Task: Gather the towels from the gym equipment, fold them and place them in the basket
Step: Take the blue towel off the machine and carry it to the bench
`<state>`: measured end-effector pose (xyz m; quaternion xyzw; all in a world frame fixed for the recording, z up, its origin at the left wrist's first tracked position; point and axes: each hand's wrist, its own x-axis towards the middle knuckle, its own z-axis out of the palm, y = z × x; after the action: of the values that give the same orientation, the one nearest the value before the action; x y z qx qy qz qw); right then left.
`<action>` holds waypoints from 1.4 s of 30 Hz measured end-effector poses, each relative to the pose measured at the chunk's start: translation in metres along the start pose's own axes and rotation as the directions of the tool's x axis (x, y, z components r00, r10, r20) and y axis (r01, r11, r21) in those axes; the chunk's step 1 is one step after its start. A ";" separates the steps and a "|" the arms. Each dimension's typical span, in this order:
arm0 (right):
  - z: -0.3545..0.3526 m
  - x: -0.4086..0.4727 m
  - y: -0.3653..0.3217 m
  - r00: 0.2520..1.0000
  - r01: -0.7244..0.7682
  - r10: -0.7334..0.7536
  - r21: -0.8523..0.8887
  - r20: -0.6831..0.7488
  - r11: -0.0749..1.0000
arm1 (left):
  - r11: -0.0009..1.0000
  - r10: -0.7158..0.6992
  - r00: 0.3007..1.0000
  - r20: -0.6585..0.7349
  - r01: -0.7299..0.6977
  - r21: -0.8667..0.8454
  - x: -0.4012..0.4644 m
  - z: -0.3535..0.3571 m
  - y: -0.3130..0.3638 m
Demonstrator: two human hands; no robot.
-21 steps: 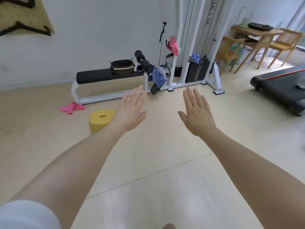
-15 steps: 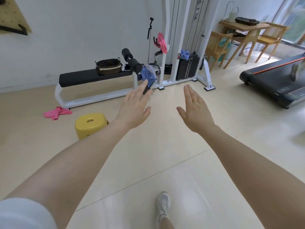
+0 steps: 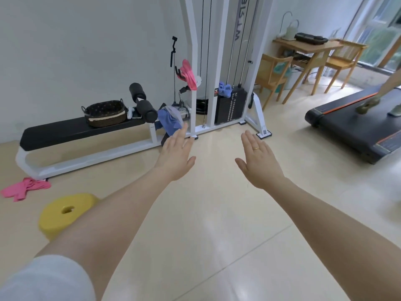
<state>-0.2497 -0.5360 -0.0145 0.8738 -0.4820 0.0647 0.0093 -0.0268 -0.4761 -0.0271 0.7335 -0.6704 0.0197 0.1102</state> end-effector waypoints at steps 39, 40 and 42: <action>0.177 0.973 0.515 0.900 0.043 -0.031 -0.018 0.435 0.999 | 0.995 -0.031 0.938 0.345 0.063 -0.082 1.052 0.280 -0.023; 0.181 1.001 0.526 0.889 0.058 -0.050 -0.003 0.456 0.998 | 0.994 -0.047 0.932 0.358 0.080 -0.077 1.076 0.287 -0.025; 0.191 1.051 0.541 0.862 0.083 -0.086 0.028 0.499 0.996 | 0.986 -0.113 0.919 0.378 0.150 -0.070 1.115 0.299 -0.031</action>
<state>-0.1318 -1.7243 -0.1001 0.8810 -0.4290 -0.1627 -0.1154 0.0799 -1.6214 -0.1262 0.7610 -0.6285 -0.1598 0.0176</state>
